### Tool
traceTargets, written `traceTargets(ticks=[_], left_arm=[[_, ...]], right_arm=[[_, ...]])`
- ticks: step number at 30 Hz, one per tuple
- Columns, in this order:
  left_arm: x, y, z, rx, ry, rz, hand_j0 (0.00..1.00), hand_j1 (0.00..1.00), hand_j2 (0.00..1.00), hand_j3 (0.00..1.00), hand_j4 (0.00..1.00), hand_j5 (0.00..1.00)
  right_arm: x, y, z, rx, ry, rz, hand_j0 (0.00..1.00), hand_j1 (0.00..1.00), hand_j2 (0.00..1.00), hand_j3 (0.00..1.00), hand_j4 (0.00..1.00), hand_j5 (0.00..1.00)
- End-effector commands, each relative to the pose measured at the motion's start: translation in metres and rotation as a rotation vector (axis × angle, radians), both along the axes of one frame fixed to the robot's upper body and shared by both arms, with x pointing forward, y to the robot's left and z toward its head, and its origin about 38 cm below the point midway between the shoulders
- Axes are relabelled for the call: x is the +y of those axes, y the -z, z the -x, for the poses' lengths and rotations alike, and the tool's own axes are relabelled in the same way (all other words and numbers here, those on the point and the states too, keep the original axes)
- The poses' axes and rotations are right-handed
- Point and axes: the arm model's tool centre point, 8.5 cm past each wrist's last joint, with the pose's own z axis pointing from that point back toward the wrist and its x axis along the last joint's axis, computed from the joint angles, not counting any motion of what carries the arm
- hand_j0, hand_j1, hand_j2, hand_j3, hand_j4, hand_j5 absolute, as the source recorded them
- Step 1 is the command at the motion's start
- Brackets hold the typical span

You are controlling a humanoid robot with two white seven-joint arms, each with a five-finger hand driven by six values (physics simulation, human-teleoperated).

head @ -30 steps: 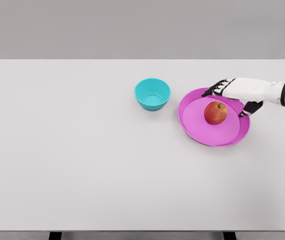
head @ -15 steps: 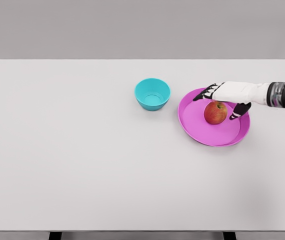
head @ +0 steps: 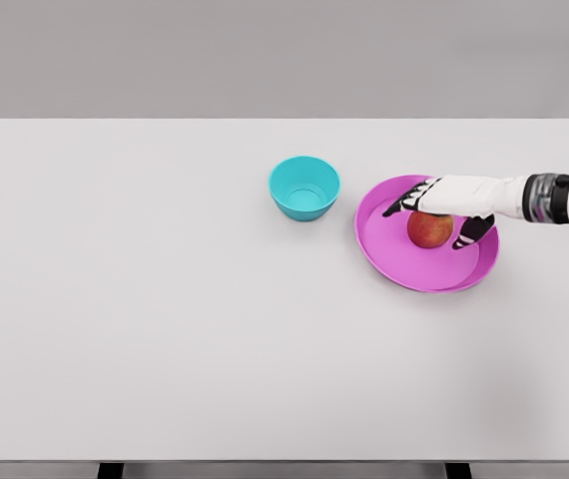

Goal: Put the apple from the pink plate into the blue bowl with your right arm

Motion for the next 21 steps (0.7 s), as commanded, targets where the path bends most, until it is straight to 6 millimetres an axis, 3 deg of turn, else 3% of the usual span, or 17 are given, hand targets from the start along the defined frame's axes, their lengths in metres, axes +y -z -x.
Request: traceTargets(ticks=[1, 7, 13, 21], left_arm=[[0.000, 0.000, 0.000, 0.000, -0.001, 0.000, 1.00, 1.00, 1.00, 1.00, 1.00, 1.00], [0.000, 0.000, 0.000, 0.000, -0.001, 0.000, 1.00, 1.00, 1.00, 1.00, 1.00, 1.00], [0.000, 0.000, 0.000, 0.000, 0.001, 0.000, 1.00, 1.00, 1.00, 1.00, 1.00, 1.00], [0.000, 0.000, 0.000, 0.000, 0.001, 0.000, 1.00, 1.00, 1.00, 1.00, 1.00, 1.00]], right_arm=[[0.001, 0.001, 0.001, 0.004, -0.003, -0.003, 0.79, 0.79, 0.79, 0.79, 0.79, 0.79], [0.001, 0.002, 0.002, 0.006, -0.009, 0.001, 0.52, 0.52, 0.52, 0.52, 0.52, 0.52], [0.002, 0.002, 0.003, 0.008, -0.015, 0.005, 0.45, 0.45, 0.45, 0.45, 0.45, 0.45], [0.004, -0.016, -0.005, -0.034, -0.015, -0.001, 0.45, 0.45, 0.45, 0.45, 0.45, 0.45]])
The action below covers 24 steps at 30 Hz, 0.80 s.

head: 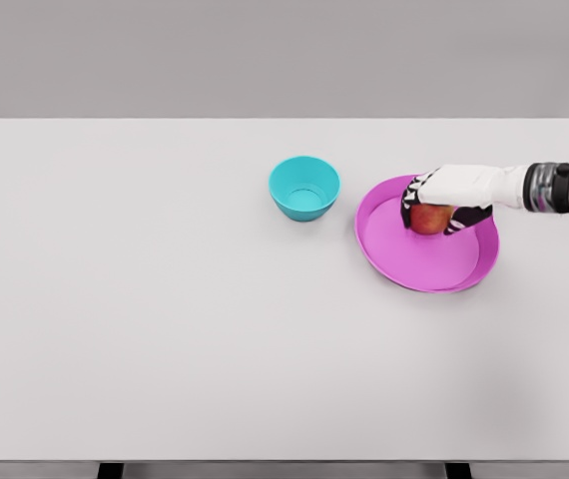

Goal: Put the apple from the pink plate into the blue bowl with your right arm

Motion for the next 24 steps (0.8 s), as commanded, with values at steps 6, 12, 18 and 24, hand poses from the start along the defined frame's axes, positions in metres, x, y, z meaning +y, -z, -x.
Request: traceTargets(ticks=[6, 12, 18, 24], left_arm=[[0.000, 0.000, 0.000, 0.000, 0.001, 0.000, 1.00, 1.00, 1.00, 1.00, 1.00, 1.00], [0.000, 0.000, 0.000, 0.000, 0.000, 0.000, 1.00, 1.00, 1.00, 1.00, 1.00, 1.00], [0.000, 0.000, 0.000, 0.000, 0.001, 0.000, 1.00, 1.00, 1.00, 1.00, 1.00, 1.00], [0.000, 0.000, 0.000, 0.000, 0.001, 0.000, 1.00, 1.00, 1.00, 1.00, 1.00, 1.00]], right_arm=[[0.005, -0.013, -0.008, -0.027, 0.003, -0.010, 0.45, 0.45, 0.45, 0.45, 0.45, 0.45], [0.030, -0.025, -0.018, -0.064, -0.032, -0.024, 0.45, 0.45, 0.45, 0.45, 0.45, 0.45], [0.054, -0.033, -0.027, -0.085, -0.062, -0.045, 0.45, 0.45, 0.45, 0.45, 0.45, 0.45], [0.073, -0.041, -0.039, -0.100, -0.071, -0.061, 0.45, 0.45, 0.45, 0.45, 0.45, 0.45]])
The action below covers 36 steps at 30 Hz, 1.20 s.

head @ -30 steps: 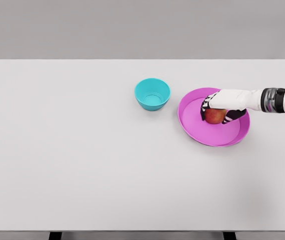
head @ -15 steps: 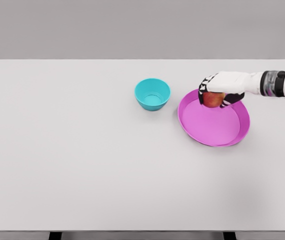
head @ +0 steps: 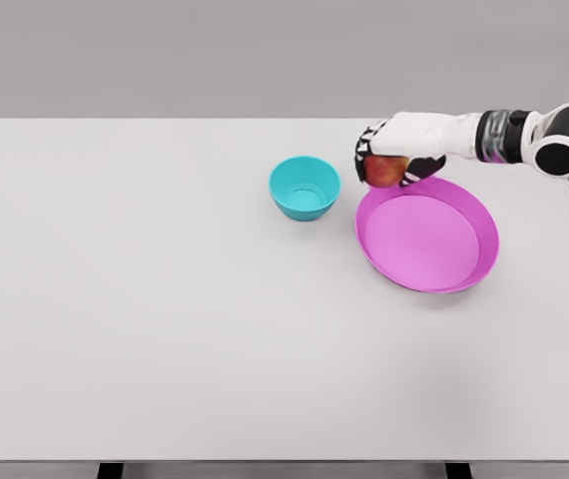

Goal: Put the apple from the pink plate into the blue bowl with your right arm

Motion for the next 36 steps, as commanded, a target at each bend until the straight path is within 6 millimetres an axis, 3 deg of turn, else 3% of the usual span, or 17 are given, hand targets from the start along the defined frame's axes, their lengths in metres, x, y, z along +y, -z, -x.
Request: traceTargets(ticks=[1, 9, 21, 31, 32, 33, 34, 36], left_arm=[[0.000, 0.000, 0.000, 0.000, 0.001, 0.000, 1.00, 1.00, 1.00, 1.00, 1.00, 1.00], [0.000, 0.000, 0.000, 0.000, 0.001, 0.000, 1.00, 1.00, 1.00, 1.00, 1.00, 1.00], [0.000, 0.000, 0.000, 0.000, 0.001, 0.000, 1.00, 1.00, 1.00, 1.00, 1.00, 1.00], [0.000, 0.000, 0.000, 0.000, -0.001, 0.000, 1.00, 1.00, 1.00, 1.00, 1.00, 1.00], [0.000, 0.000, 0.000, 0.000, -0.001, 0.000, 1.00, 1.00, 1.00, 1.00, 1.00, 1.00], [0.000, 0.000, 0.000, 0.000, -0.002, 0.000, 1.00, 1.00, 1.00, 1.00, 1.00, 1.00], [0.000, 0.000, 0.000, 0.000, 0.001, 0.000, 1.00, 1.00, 1.00, 1.00, 1.00, 1.00], [0.000, 0.000, 0.000, 0.000, 0.001, 0.000, 1.00, 1.00, 1.00, 1.00, 1.00, 1.00]], right_arm=[[0.009, 0.003, -0.002, 0.008, -0.006, -0.014, 0.45, 0.45, 0.45, 0.45, 0.45, 0.45], [0.048, -0.008, -0.010, -0.016, -0.057, -0.028, 0.45, 0.45, 0.45, 0.45, 0.45, 0.45], [0.090, 0.001, -0.018, -0.004, -0.087, -0.019, 0.45, 0.45, 0.45, 0.45, 0.45, 0.45], [0.106, 0.008, -0.023, 0.019, -0.091, -0.006, 0.47, 0.47, 0.47, 0.47, 0.47, 0.47], [0.106, 0.008, -0.023, 0.019, -0.091, -0.006, 0.50, 0.50, 0.50, 0.50, 0.50, 0.50], [0.104, 0.009, -0.024, 0.022, -0.086, -0.005, 0.69, 0.69, 0.69, 0.69, 0.69, 0.69], [0.105, 0.010, -0.025, 0.029, -0.079, -0.008, 1.00, 1.00, 1.00, 1.00, 1.00, 1.00], [0.106, 0.011, -0.025, 0.030, -0.081, -0.008, 1.00, 1.00, 1.00, 1.00, 1.00, 1.00]])
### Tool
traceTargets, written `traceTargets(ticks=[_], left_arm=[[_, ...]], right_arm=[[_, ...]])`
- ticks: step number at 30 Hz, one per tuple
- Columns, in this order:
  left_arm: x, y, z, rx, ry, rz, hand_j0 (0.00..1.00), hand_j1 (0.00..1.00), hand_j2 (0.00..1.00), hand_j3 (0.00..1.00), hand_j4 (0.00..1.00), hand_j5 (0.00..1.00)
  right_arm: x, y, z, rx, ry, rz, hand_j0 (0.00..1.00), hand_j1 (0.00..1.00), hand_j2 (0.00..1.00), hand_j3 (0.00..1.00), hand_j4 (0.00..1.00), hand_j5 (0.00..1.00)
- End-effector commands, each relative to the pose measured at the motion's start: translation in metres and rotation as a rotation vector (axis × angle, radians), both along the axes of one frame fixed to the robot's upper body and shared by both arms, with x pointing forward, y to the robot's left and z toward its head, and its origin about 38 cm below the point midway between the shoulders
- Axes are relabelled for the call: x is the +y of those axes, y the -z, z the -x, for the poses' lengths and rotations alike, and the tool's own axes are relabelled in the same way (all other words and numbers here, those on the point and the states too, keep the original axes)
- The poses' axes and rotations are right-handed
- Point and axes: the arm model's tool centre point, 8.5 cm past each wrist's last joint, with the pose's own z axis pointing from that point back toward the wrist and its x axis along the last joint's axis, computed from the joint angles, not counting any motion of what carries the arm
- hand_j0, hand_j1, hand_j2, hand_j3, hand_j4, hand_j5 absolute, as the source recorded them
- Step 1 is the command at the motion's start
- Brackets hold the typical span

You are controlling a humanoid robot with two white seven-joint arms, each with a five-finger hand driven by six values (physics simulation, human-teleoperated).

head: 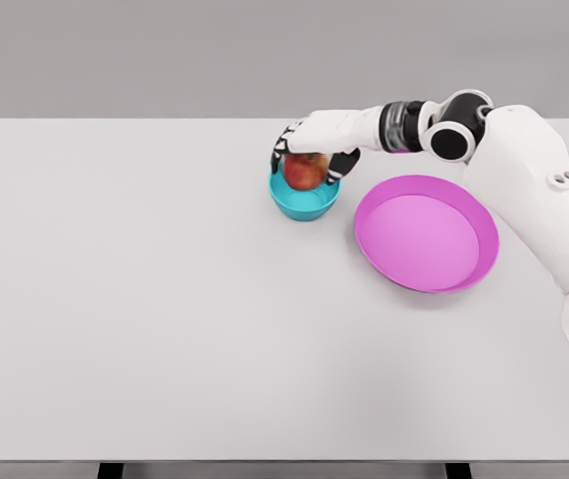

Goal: Put the apple from the pink plate into the blue bowl with your right arm

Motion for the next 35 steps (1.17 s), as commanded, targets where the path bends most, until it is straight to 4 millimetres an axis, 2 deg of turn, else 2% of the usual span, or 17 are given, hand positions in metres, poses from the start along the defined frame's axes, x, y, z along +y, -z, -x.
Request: traceTargets(ticks=[1, 4, 6, 8, 11, 13, 15, 17, 20, 22, 25, 27, 29, 35], left_arm=[[0.000, 0.000, 0.000, 0.000, 0.001, 0.000, 1.00, 1.00, 1.00, 1.00, 1.00, 1.00], [0.000, 0.000, 0.000, 0.000, 0.001, 0.000, 1.00, 1.00, 1.00, 1.00, 1.00, 1.00], [0.000, 0.000, 0.000, 0.000, 0.001, 0.000, 1.00, 1.00, 1.00, 1.00, 1.00, 1.00], [0.000, 0.000, 0.000, 0.000, 0.000, 0.000, 1.00, 1.00, 1.00, 1.00, 1.00, 1.00], [0.000, 0.000, 0.000, 0.000, 0.000, 0.000, 1.00, 1.00, 1.00, 1.00, 1.00, 1.00], [0.000, 0.000, 0.000, 0.000, 0.001, 0.000, 1.00, 1.00, 1.00, 1.00, 1.00, 1.00], [0.000, 0.000, 0.000, 0.000, 0.000, 0.000, 1.00, 1.00, 1.00, 1.00, 1.00, 1.00], [0.000, 0.000, 0.000, 0.000, 0.000, 0.000, 1.00, 1.00, 1.00, 1.00, 1.00, 1.00], [0.000, 0.000, 0.000, 0.000, 0.001, 0.000, 1.00, 1.00, 1.00, 1.00, 1.00, 1.00], [0.000, 0.000, 0.000, 0.000, 0.001, 0.000, 1.00, 1.00, 1.00, 1.00, 1.00, 1.00], [0.000, 0.000, 0.000, 0.000, 0.000, 0.000, 1.00, 1.00, 1.00, 1.00, 1.00, 1.00], [0.000, 0.000, 0.000, 0.000, 0.001, 0.000, 1.00, 1.00, 1.00, 1.00, 1.00, 1.00], [0.000, 0.000, 0.000, 0.000, 0.000, 0.000, 1.00, 1.00, 1.00, 1.00, 1.00, 1.00], [0.000, 0.000, 0.000, 0.000, 0.001, 0.000, 1.00, 1.00, 1.00, 1.00, 1.00, 1.00]], right_arm=[[0.001, 0.001, -0.001, 0.005, 0.005, -0.007, 1.00, 1.00, 1.00, 1.00, 1.00, 1.00], [0.001, 0.000, -0.001, 0.002, 0.004, -0.004, 1.00, 1.00, 1.00, 1.00, 1.00, 1.00], [0.001, -0.010, -0.002, -0.017, -0.002, -0.010, 1.00, 1.00, 1.00, 1.00, 1.00, 1.00], [0.001, -0.028, -0.001, -0.061, -0.023, -0.014, 1.00, 1.00, 1.00, 1.00, 1.00, 1.00], [-0.046, -0.084, 0.004, -0.179, 0.022, -0.090, 1.00, 1.00, 1.00, 1.00, 1.00, 1.00], [-0.097, -0.103, 0.012, -0.234, 0.101, -0.158, 1.00, 1.00, 1.00, 1.00, 1.00, 1.00], [-0.155, -0.098, 0.019, -0.231, 0.215, -0.191, 1.00, 1.00, 1.00, 1.00, 1.00, 1.00], [-0.202, -0.086, 0.031, -0.206, 0.307, -0.217, 1.00, 1.00, 1.00, 1.00, 1.00, 1.00], [-0.250, -0.060, 0.052, -0.156, 0.413, -0.315, 1.00, 1.00, 1.00, 1.00, 1.00, 1.00], [-0.276, -0.053, 0.070, -0.176, 0.483, -0.390, 1.00, 1.00, 1.00, 1.00, 1.00, 1.00], [-0.273, -0.029, 0.085, -0.143, 0.479, -0.392, 1.00, 1.00, 1.00, 1.00, 1.00, 1.00], [-0.271, -0.022, 0.086, -0.128, 0.480, -0.393, 1.00, 1.00, 1.00, 1.00, 1.00, 1.00], [-0.255, -0.011, 0.083, -0.105, 0.463, -0.424, 1.00, 1.00, 1.00, 1.00, 1.00, 1.00], [-0.256, -0.004, 0.084, -0.092, 0.470, -0.418, 1.00, 1.00, 1.00, 1.00, 1.00, 1.00]])
